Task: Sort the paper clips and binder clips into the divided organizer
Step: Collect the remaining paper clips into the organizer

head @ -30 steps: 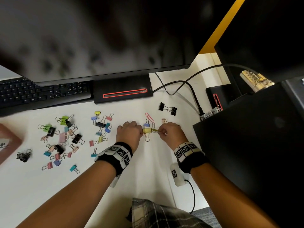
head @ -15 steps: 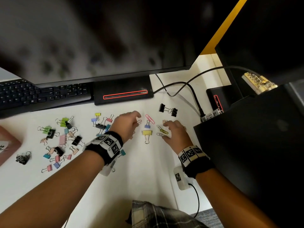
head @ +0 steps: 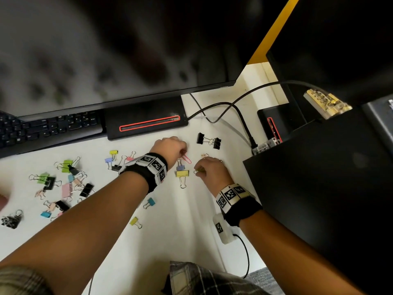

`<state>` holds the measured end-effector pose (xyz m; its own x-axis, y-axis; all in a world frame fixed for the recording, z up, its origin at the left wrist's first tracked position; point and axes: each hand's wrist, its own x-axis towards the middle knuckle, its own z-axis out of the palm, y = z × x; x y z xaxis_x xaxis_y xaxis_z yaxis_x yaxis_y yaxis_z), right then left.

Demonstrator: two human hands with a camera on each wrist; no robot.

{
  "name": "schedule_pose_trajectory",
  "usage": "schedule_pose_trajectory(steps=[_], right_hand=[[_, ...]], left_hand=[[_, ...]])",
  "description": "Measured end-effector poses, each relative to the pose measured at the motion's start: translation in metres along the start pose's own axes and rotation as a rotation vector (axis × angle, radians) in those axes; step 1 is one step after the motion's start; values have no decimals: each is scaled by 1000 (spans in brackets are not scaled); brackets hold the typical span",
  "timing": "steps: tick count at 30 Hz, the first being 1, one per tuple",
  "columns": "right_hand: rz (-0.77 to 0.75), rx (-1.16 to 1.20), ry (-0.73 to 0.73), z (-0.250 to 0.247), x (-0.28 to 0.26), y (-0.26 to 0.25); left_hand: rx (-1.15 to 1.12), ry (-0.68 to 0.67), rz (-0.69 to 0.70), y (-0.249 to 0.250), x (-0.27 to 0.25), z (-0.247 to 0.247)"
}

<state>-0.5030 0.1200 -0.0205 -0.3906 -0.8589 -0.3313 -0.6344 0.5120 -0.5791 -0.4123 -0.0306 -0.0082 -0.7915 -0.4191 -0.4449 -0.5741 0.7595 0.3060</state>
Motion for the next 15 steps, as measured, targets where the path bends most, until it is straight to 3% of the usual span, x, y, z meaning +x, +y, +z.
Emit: schedule_pose_trajectory(steps=[8, 12, 15], right_hand=[[106, 12, -44, -3, 6, -5], [107, -9, -35, -3, 6, -6], [92, 21, -11, -2, 1, -8]], left_hand=[[57, -10, -36, -4, -16, 3], [-119, -19, -87, -10, -31, 7], [-252, 112, -99, -26, -45, 0]])
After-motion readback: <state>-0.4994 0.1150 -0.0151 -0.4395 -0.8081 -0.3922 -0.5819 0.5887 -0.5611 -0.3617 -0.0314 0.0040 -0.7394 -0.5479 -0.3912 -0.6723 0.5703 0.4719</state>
